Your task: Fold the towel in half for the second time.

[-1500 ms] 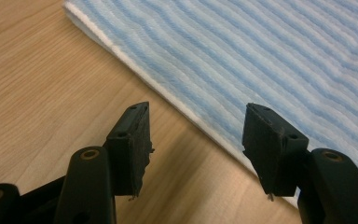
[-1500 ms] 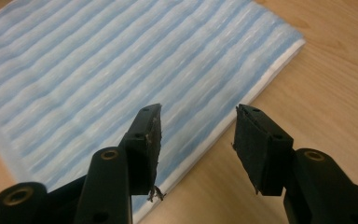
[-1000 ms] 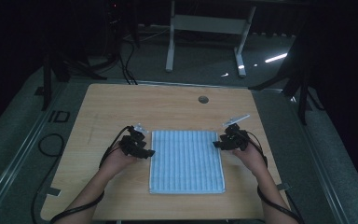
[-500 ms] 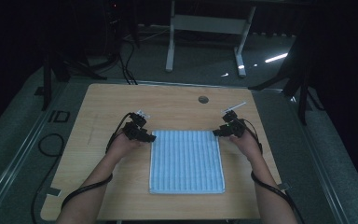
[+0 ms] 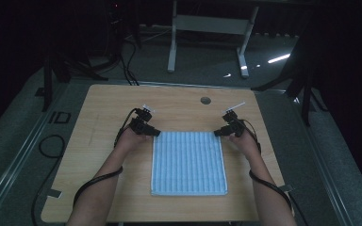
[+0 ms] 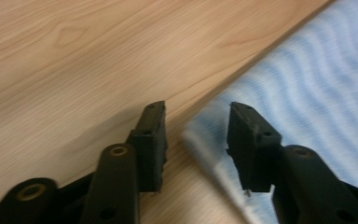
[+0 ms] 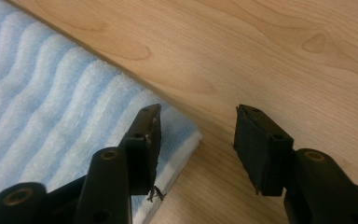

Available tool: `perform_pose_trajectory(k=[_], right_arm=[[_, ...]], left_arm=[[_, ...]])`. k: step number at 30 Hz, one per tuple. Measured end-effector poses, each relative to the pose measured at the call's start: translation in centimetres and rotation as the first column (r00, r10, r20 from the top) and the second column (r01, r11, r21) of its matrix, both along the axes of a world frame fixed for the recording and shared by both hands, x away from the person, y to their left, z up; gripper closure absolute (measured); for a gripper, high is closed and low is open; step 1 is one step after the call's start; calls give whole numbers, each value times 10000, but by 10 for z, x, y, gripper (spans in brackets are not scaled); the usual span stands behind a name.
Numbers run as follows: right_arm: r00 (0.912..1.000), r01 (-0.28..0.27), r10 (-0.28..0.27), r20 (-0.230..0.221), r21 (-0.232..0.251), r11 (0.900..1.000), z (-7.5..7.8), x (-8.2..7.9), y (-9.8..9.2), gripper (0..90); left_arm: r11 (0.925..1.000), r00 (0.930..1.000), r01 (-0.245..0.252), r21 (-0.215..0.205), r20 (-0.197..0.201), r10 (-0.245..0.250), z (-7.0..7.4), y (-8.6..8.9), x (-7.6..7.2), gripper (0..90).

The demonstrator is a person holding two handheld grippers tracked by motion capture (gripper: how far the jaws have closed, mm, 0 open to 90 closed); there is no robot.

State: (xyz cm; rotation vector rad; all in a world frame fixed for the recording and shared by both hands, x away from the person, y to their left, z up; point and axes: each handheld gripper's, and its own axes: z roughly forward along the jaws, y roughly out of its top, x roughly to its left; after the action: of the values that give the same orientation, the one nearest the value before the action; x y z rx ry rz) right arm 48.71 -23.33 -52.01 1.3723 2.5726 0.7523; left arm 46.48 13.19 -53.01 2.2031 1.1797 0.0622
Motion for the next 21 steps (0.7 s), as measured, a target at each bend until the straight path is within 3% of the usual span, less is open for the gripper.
perform_pose_trajectory(k=[2,5,8,9,12,15,21], right_arm=[[10000,-40,41,-80,47,10000,-3,0,2,554],[9992,-331,324,-214,-305,9990,-6,-1,6,609],[9984,-510,504,-246,-273,9983,-7,-1,8,709],[9980,-569,561,-295,-271,9980,-7,-1,9,793],[9975,-705,705,-20,-399,9967,-3,-2,11,853],[9964,-806,818,231,-477,9956,2,-4,13,856],[9910,-877,908,980,-350,9955,30,-8,9,866]], left_arm=[[10000,9999,-55,61,-160,55,-2,-1,2,627],[9999,9997,80,100,-224,-78,-5,-5,2,646],[9999,9994,110,93,-316,-107,-8,-6,1,720],[9999,9995,86,87,-318,-83,-8,-6,1,772],[10000,10000,12,87,27,-12,-1,-6,-1,851],[9999,9995,42,115,328,-46,6,-7,-3,859],[9986,9933,402,-341,1098,-362,38,-1,-13,859]])
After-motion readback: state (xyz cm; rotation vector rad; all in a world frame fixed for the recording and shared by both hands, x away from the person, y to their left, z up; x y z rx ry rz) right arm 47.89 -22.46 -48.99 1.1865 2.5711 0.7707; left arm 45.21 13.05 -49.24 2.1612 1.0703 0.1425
